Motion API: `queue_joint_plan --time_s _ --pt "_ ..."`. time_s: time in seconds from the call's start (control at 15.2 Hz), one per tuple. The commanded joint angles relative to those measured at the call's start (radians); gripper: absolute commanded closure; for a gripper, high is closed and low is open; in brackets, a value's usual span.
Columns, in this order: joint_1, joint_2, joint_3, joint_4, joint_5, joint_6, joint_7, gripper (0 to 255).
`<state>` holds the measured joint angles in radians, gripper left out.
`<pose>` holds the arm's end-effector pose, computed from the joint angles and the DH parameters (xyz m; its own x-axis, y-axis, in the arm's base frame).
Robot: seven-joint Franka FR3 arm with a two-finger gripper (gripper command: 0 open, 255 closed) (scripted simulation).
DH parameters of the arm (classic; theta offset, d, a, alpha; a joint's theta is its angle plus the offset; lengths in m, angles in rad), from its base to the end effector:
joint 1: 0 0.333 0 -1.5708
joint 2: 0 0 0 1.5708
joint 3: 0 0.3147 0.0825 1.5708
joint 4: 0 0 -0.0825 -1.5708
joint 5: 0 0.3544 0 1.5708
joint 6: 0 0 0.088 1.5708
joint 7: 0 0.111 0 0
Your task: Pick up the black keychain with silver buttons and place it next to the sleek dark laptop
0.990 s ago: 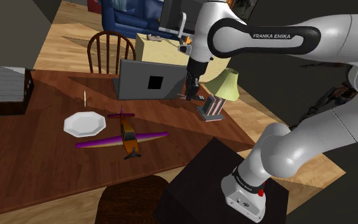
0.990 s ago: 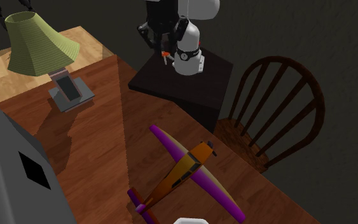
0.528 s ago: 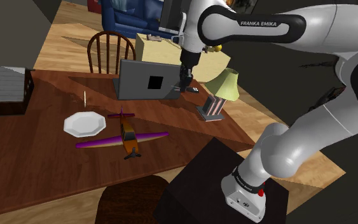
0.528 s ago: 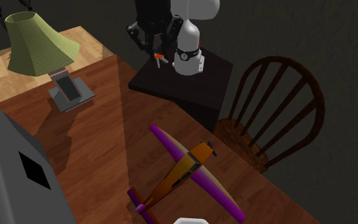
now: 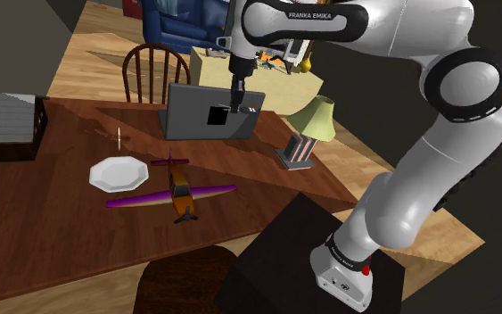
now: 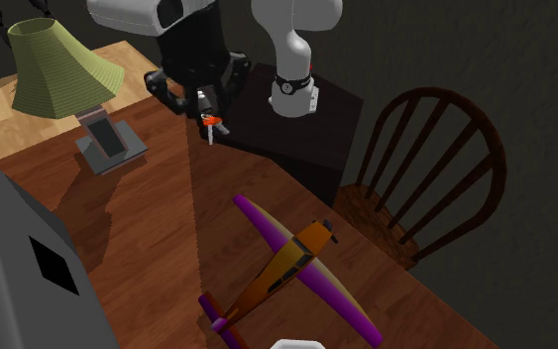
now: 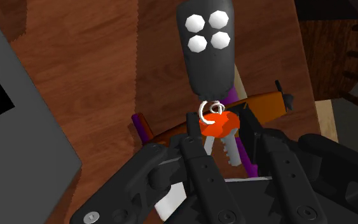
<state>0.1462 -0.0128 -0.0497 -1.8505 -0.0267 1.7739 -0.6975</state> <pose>0.5206 0.0478 0.5185 0.6945 0.7165 -0.0651 0.7169 -0.6969 -0.0218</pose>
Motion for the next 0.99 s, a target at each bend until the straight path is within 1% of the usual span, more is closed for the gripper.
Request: queue_joint_plan --time_s 0.0,0.26,0.4,0.53,0.66,0.73,0.92 --pt "-0.006 0.080 -0.006 0.098 0.004 -0.018 -0.013 255" --pt "-0.019 0.254 -0.014 0.329 0.014 -0.075 -0.036 255" --pt "-0.027 0.349 -0.016 0.466 0.020 -0.116 -0.046 255" --pt "-0.037 0.457 -0.017 0.627 0.027 -0.170 -0.055 255" --pt "-0.049 0.587 -0.018 0.832 0.034 -0.245 -0.064 255" --pt "-0.062 0.734 -0.017 1.078 0.041 -0.343 -0.069 255" --pt "-0.059 0.698 -0.016 0.975 0.039 -0.276 -0.068 255"
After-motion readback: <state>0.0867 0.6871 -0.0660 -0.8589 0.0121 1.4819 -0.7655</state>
